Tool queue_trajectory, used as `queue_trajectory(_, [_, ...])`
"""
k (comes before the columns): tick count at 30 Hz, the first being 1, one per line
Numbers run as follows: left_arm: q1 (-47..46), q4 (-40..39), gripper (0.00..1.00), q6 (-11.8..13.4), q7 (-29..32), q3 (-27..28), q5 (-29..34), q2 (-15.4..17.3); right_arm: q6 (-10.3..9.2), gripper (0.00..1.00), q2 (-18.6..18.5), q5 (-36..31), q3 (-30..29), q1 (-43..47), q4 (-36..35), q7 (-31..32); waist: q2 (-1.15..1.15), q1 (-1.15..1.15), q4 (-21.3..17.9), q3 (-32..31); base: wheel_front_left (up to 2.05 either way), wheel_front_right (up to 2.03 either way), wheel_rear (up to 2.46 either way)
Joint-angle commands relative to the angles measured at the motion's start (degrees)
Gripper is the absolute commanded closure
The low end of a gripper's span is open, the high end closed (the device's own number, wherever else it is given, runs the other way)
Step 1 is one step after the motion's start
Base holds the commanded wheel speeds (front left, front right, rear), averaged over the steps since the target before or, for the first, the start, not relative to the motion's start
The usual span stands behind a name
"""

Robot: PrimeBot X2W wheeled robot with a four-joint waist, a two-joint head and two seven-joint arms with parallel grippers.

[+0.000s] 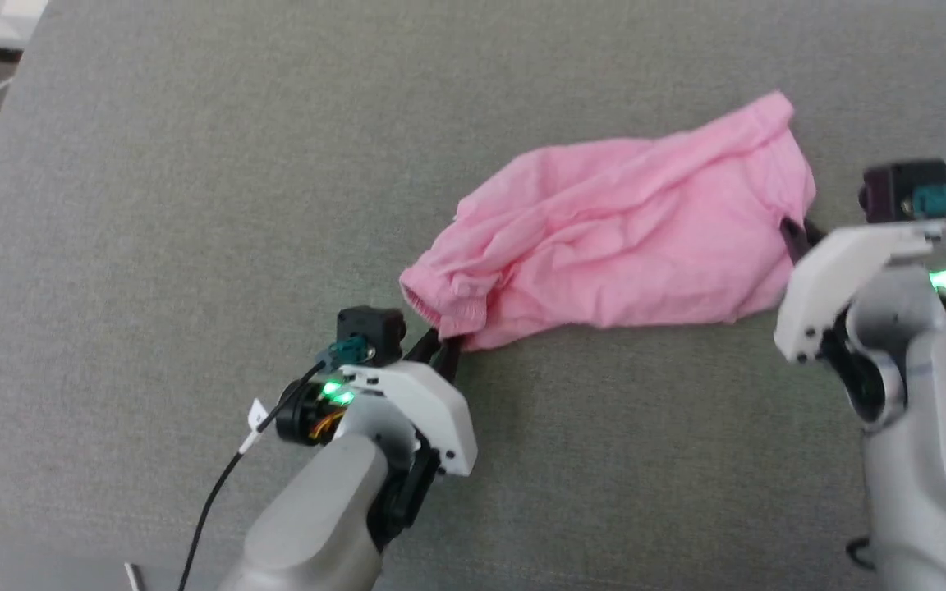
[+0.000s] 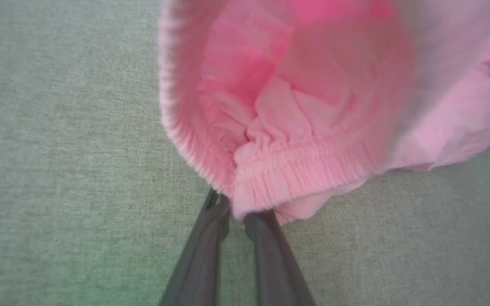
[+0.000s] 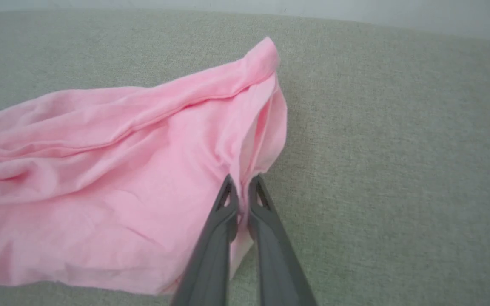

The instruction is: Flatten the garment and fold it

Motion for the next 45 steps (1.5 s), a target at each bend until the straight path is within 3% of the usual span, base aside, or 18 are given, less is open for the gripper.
queue_trajectory(1, [1.1, -0.3, 1.00, -0.1, 0.3, -0.2, -0.5, 0.6, -0.11, 1.00, -0.2, 0.6, 0.0, 1.4, -1.1, 0.1, 0.00, 0.00, -1.7, -2.1, 0.00, 0.00, 0.00])
queue_trajectory(9, [6.3, -9.5, 1.00, 0.3, 6.4, -0.2, -2.7, 5.5, -0.11, 1.00, 0.3, 6.8, -2.7, 18.8, -19.1, 4.0, 0.00, 0.00, -3.6, -4.1, 0.00, 0.00, 0.00])
queue_trajectory(17, [9.9, -15.7, 1.00, 2.7, 11.9, -0.3, -4.2, 8.3, -0.11, 1.00, 0.4, 11.9, -3.8, 26.5, -17.0, 1.9, 0.00, 0.00, -4.8, -3.6, 0.00, 0.00, 0.00])
queue_trajectory(18, [10.3, -16.1, 0.96, 3.1, 12.0, -0.2, -4.4, 8.3, -0.11, 1.00, 0.4, 12.3, -3.9, 26.5, -16.0, 1.2, 0.00, 0.00, -4.9, -3.5, 0.00, 0.00, 0.00])
queue_trajectory(19, [10.6, -16.4, 0.58, 3.3, 12.1, -0.2, -4.5, 8.2, -0.11, 0.84, 0.4, 12.3, -3.8, 26.5, -15.0, 0.6, 0.00, 0.00, -5.0, -3.5, 0.00, 0.00, 0.00])
queue_trajectory(20, [10.8, -16.7, 0.09, 3.5, 12.2, -0.3, -4.6, 8.2, -0.11, 0.53, 0.4, 12.2, -3.7, 26.5, -14.0, 0.0, 0.00, 0.00, -5.1, -3.5, 0.00, 0.00, 0.00])
queue_trajectory(21, [11.1, -16.9, 0.00, 3.7, 12.1, -0.2, -4.8, 8.1, -0.11, 0.00, 0.4, 12.3, -3.5, 26.4, -13.0, -0.5, 0.00, 0.00, -5.1, -3.5, 0.00, 0.00, 0.00])
queue_trajectory(29, [13.6, -19.6, 0.00, 3.2, 7.8, 1.5, -6.0, 8.0, -0.11, 0.00, 0.4, 12.4, -4.9, 26.4, -12.1, -10.2, 0.00, 0.00, -4.5, -5.1, 0.00, 0.00, 0.00])
queue_trajectory(36, [15.5, -22.9, 0.00, 3.5, -0.9, 5.1, -5.3, 9.0, -0.11, 0.00, 0.4, 12.0, -5.8, 25.9, -13.7, -17.6, 0.00, 0.00, -4.0, -5.8, 0.00, 0.00, 0.00])
queue_trajectory(41, [15.0, -22.9, 0.00, 5.0, -8.6, 8.3, -2.8, 9.0, -0.11, 0.00, 0.4, 10.4, -5.9, 23.7, -12.1, -19.0, 0.00, 0.00, -3.5, -5.1, 0.00, 0.00, 0.00])
queue_trajectory(45, [13.6, -22.7, 0.00, 5.7, -11.2, 11.5, 1.0, 8.4, -0.11, 0.00, 0.4, 8.5, -6.6, 20.6, -8.6, -18.2, 0.00, 0.00, -3.2, -4.1, 0.00, 0.00, 0.00])
